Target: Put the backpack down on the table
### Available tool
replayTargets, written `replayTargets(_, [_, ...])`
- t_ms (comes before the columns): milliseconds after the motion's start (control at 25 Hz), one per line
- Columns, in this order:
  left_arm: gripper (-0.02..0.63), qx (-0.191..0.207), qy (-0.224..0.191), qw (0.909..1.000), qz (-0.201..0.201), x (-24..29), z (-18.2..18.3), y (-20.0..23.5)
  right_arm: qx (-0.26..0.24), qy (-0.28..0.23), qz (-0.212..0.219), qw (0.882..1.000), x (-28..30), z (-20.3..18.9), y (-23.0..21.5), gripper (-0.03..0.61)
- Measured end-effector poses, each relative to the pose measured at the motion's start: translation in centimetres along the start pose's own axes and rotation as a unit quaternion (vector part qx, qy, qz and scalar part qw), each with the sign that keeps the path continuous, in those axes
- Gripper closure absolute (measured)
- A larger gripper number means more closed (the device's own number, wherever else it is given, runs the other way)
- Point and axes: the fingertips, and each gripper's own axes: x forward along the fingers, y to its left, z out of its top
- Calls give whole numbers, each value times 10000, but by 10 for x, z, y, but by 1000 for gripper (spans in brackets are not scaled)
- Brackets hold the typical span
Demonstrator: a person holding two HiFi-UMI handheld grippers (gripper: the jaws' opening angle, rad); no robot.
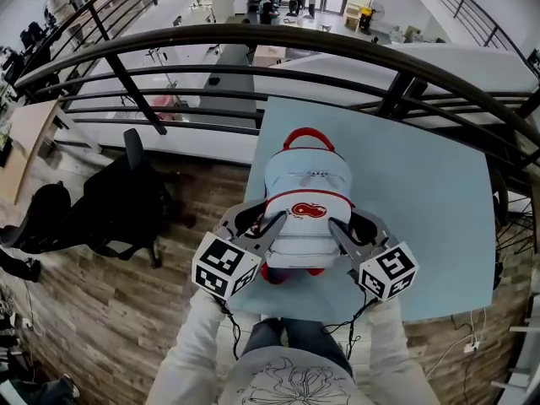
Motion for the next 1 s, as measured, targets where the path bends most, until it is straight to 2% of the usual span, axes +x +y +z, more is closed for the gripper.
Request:
replayTargets(440, [482, -47, 131, 9997, 196, 42, -24, 17, -291, 279, 3, 9992, 26, -26, -38, 433])
replayTargets(640, [480, 36, 158, 9995, 259, 54, -27, 23, -220, 261, 59, 9994, 34, -34, -49, 433])
replayTargets(1000, [480, -86, 30, 9998, 164, 57, -33, 22, -91, 161, 157, 9997, 35, -41, -54, 428])
